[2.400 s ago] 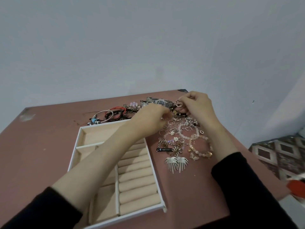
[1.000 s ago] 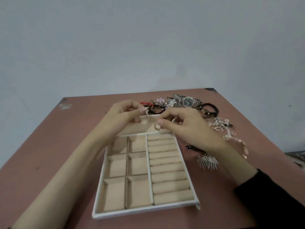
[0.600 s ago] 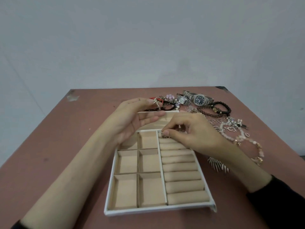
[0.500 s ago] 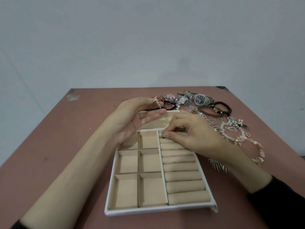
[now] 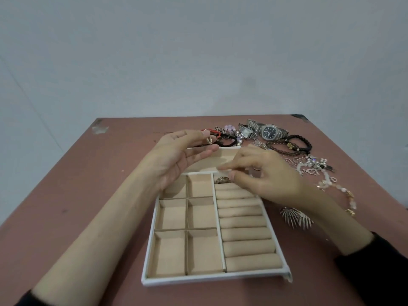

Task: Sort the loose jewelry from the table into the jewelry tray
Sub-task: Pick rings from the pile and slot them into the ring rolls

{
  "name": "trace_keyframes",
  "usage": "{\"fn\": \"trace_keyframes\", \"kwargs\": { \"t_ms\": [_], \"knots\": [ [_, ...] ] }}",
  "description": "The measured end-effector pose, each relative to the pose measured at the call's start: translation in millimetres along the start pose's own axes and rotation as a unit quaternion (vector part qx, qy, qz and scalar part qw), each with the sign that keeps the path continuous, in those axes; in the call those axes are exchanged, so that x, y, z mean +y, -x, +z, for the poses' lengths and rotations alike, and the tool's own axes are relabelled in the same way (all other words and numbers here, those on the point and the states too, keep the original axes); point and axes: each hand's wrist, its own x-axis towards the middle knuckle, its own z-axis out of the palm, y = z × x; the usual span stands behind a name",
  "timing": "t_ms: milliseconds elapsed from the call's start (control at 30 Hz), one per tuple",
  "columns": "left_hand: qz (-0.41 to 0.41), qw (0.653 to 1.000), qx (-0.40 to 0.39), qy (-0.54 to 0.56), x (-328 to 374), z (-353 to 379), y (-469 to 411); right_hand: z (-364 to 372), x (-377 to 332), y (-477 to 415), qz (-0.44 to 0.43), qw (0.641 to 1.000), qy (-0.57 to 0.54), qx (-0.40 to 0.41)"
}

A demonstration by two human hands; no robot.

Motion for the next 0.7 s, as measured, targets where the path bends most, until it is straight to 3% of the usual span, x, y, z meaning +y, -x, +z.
{"fn": "trace_keyframes", "kwargs": {
  "t_ms": [133, 233, 367, 433, 567, 700],
  "knots": [
    [0.028, 0.996, -0.012, -0.082, -1.3, 1.7, 3.9, -11.8, 0.3, -1.6, 0.067, 0.991, -0.059, 0.099],
    [0.066, 0.981, -0.044, -0.179, -4.8, 5.5, 7.3, -16.9, 3.0, -2.3, 0.120, 0.982, -0.072, 0.131],
    [0.145, 0.897, -0.066, -0.413, -11.1, 10.7, 10.2, -21.2, 7.3, -3.6, 0.157, 0.973, -0.087, 0.148],
    [0.159, 0.860, -0.081, -0.479, -15.6, 14.6, 11.2, -21.6, 8.7, -4.5, 0.164, 0.970, -0.091, 0.157],
    [0.189, 0.821, -0.101, -0.530, -21.7, 23.2, 13.5, -21.5, 8.1, -3.9, 0.166, 0.969, -0.099, 0.155],
    [0.211, 0.805, -0.088, -0.547, -21.5, 22.6, 14.5, -21.3, 7.1, -2.7, 0.164, 0.971, -0.095, 0.145]
  ]
}}
